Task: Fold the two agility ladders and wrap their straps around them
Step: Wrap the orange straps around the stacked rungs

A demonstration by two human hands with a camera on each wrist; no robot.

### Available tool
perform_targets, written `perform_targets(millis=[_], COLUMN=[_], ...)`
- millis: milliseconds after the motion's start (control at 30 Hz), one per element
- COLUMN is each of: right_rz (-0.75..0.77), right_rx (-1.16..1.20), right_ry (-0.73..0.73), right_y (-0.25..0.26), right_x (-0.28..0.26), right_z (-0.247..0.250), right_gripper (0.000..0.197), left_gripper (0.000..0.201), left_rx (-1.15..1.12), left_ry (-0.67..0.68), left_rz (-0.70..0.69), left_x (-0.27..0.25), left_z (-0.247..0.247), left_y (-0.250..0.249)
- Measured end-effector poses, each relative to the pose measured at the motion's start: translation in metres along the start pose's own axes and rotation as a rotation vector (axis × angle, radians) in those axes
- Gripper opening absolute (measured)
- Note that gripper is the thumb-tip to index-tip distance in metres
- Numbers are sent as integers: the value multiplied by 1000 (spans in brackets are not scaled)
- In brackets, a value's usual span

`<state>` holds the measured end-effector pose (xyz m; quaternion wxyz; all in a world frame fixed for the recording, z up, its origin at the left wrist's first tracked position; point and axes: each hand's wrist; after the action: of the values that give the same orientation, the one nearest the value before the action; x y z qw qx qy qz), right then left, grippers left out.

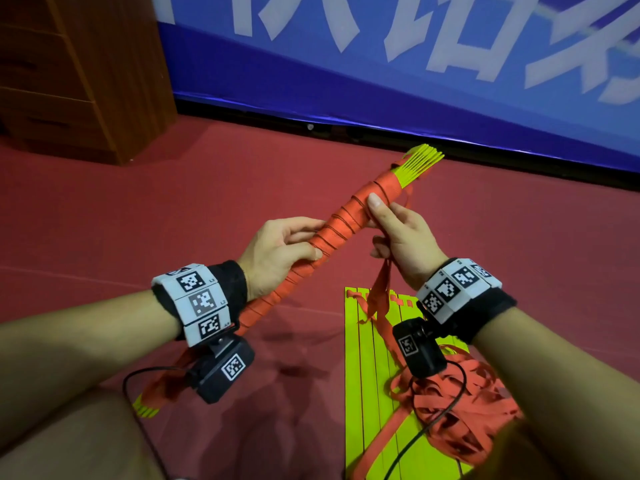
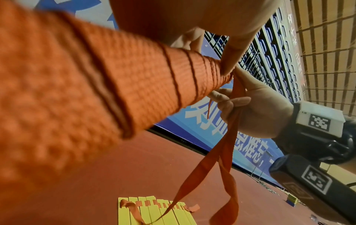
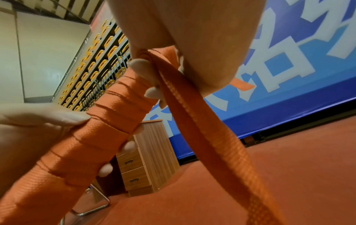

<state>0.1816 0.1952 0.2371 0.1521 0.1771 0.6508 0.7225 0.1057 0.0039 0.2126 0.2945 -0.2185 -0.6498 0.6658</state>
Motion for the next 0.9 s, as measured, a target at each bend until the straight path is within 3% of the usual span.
perform_targets(millis=[100, 300, 433, 567, 900], right_rz=[-3, 15, -15, -7, 167], right_rx=[7, 10, -41, -72, -197], right_ry=[-2, -125, -213, -280, -169], right_y=[0, 0, -1, 2, 2], right_x=[2, 10, 13, 12, 1], right_z=[1, -5, -4, -3, 1], right_gripper=[30, 49, 65, 53, 22], left_gripper=[39, 36, 66, 58, 50], left_rx=[-51, 88, 469, 720, 574], left_ry=[16, 31, -39, -159, -193], left_rz=[12, 21, -112, -260, -238], left_x=[0, 0, -3, -6, -3], left_z=[-3, -7, -8, -7, 5], left_y=[-3, -7, -6, -9, 0])
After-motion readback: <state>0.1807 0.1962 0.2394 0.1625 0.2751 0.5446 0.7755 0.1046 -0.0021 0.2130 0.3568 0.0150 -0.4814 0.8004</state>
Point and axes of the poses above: each hand's wrist, its own x-axis towards the middle knuckle, its own z-axis out of the back of the hand, y = z × x, and after that the axes turned 1 degree about -z, right-handed
